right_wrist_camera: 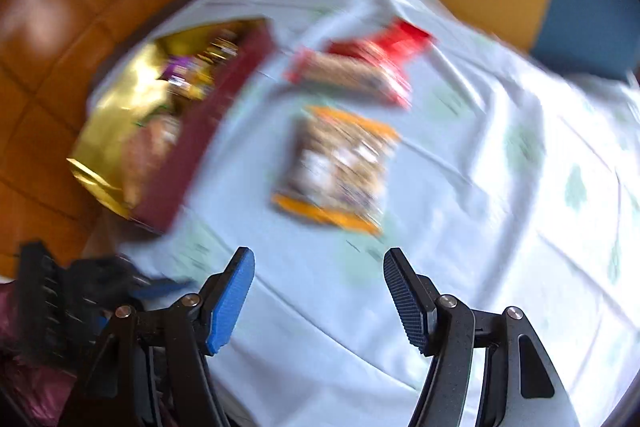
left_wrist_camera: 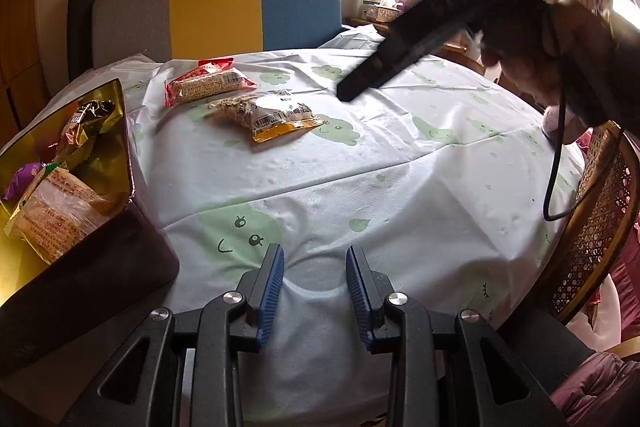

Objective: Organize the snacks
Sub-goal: 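Move both open grippers back toward the remaining snacks on the table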

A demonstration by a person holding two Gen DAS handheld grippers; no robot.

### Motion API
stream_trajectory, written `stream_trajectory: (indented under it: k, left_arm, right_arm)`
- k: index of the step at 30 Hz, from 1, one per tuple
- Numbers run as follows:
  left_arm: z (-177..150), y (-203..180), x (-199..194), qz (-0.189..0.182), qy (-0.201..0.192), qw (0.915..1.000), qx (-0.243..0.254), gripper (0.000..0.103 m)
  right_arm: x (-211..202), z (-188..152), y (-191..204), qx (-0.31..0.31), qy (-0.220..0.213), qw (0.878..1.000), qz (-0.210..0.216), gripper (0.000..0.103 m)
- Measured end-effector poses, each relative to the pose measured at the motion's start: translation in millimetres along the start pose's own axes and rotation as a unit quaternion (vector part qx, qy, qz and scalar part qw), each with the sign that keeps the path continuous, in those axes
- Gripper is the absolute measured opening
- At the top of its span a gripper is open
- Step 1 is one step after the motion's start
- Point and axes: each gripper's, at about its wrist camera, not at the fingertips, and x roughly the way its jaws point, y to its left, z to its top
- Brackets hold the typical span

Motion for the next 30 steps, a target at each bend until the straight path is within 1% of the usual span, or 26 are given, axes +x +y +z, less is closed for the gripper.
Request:
stream_trajectory:
  k: [5,7,9,11,13,15,17,19,21,25,28,30]
  left_arm:
    - [1,0,1,0.004,0.009,1.0000,0.001,0.033]
    - [2,-1,1,0.006,0.013,0.9999,0.002,0.033]
    - [3,-2,2,0.010,0.016,0.9998,0.004,0.033]
    - [3,-3,2,0.013,0.018,0.9997,0.005,0.033]
    - [4,-3,2,0.016,0.021,0.9996,0.006,0.033]
    - [4,-4,2,0.017,0.025,0.9995,0.007,0.033]
    - [6,-5,3,0.020,0.030,0.9993,0.011,0.033]
    - [7,-5,4,0.021,0.034,0.9991,0.013,0.033]
    - [8,-6,4,0.023,0.039,0.9989,0.014,0.033]
    - [11,-8,4,0.026,0.050,0.9982,0.019,0.033]
    - [13,-11,3,0.018,0.058,0.9978,0.024,0.033]
    - [15,-15,0,0.016,0.056,0.9978,0.032,0.033]
  right_arm:
    - [17,-18,-29,0.038,0.011,0.999,-0.028,0.068]
    - [24,-20,-32,0.034,0.025,0.997,-0.057,0.068]
    - [31,-20,-33,0.029,0.038,0.997,-0.066,0.068]
    - [33,-20,-30,0.019,0.039,0.996,-0.076,0.069]
    - [33,-20,-28,0.014,0.038,0.996,-0.081,0.071]
    - [33,-21,-26,0.012,0.039,0.995,-0.092,0.077]
    - [34,-20,-25,0.011,0.040,0.994,-0.099,0.080]
    - [34,-21,-26,0.011,0.041,0.994,-0.101,0.081]
    - [34,-21,-25,0.007,0.041,0.993,-0.109,0.084]
    - [36,-18,-15,0.001,0.040,0.992,-0.118,0.085]
    - [40,-19,-10,0.000,0.040,0.992,-0.119,0.086]
    - [40,-18,-8,0.000,0.041,0.992,-0.120,0.086]
